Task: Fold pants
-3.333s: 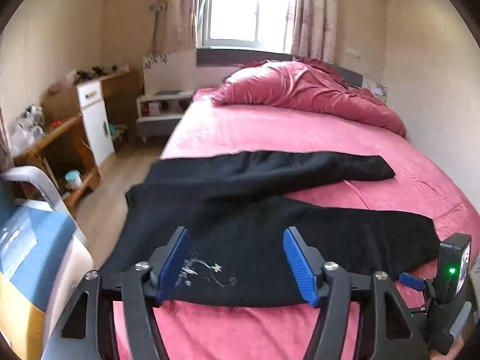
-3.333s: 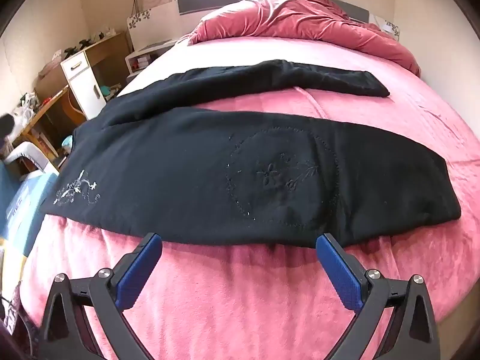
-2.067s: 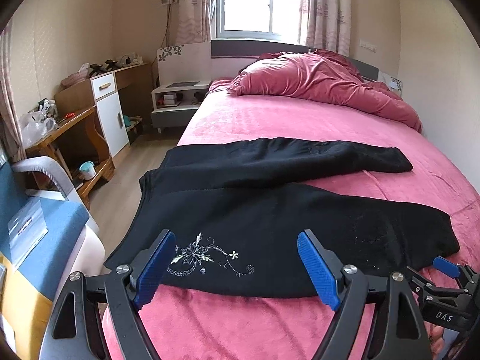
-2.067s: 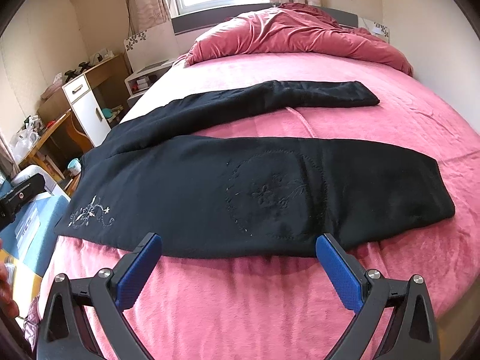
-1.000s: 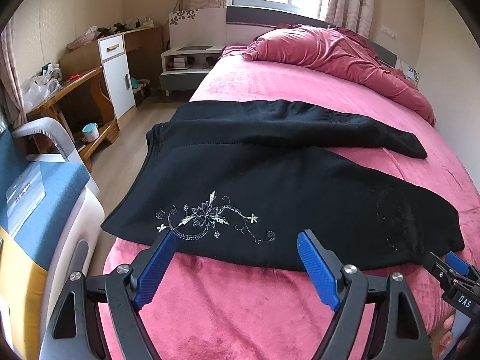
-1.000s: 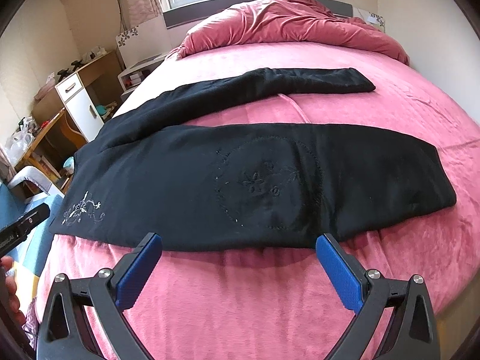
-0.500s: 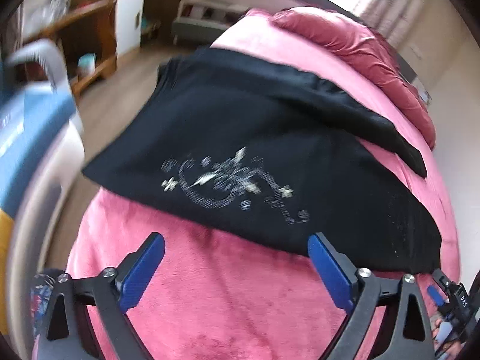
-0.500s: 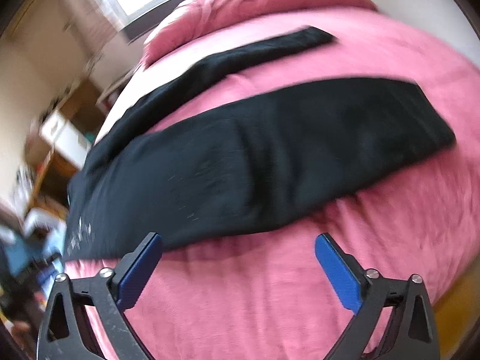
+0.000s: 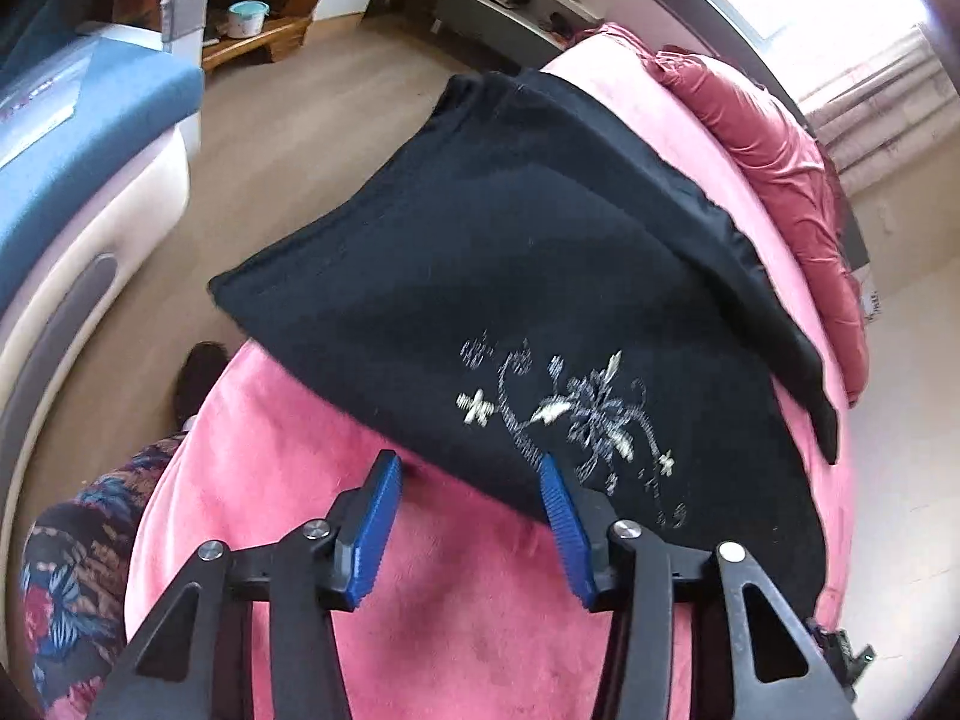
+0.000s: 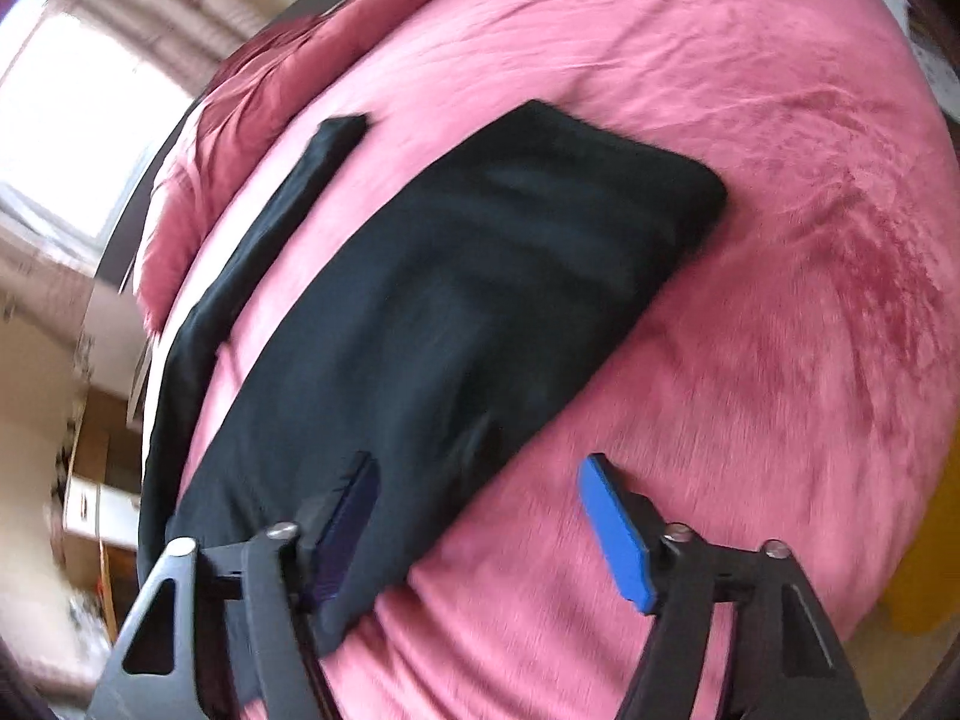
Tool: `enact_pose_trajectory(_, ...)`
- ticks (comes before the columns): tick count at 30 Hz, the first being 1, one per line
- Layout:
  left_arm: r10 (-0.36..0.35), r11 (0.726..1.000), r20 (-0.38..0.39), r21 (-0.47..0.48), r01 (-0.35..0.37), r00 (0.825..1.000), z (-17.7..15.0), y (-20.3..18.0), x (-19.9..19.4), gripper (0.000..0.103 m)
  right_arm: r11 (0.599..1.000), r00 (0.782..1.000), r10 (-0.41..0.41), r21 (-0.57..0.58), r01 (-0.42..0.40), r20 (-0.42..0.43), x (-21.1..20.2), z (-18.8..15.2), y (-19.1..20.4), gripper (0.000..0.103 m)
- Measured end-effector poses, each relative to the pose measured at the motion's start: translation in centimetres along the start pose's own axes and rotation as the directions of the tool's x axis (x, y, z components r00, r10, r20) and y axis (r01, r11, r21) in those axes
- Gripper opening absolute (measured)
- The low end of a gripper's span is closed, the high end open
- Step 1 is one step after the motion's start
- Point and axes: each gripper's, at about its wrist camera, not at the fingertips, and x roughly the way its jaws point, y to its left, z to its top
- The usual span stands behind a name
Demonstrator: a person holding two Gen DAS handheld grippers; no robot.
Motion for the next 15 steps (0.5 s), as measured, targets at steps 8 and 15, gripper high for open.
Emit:
enact_pose_trajectory(8,-0.011,0.998,0.013,-0.061,0.012,1.000,1.9,0.8,0.8,0.035,0.999,0.999,-0.037,-0.011,0.037,0.007,2.4,3.2,0.6,0.053)
enact_pose_trajectory(15,0.026,0.999,0.039,-0.046,-0.025,0.999,2.8,0.4,0.3,0.007,0.993,0.997,-0.078,-0.092,0.078,0.002,2.7,4.9,1.5,0.020)
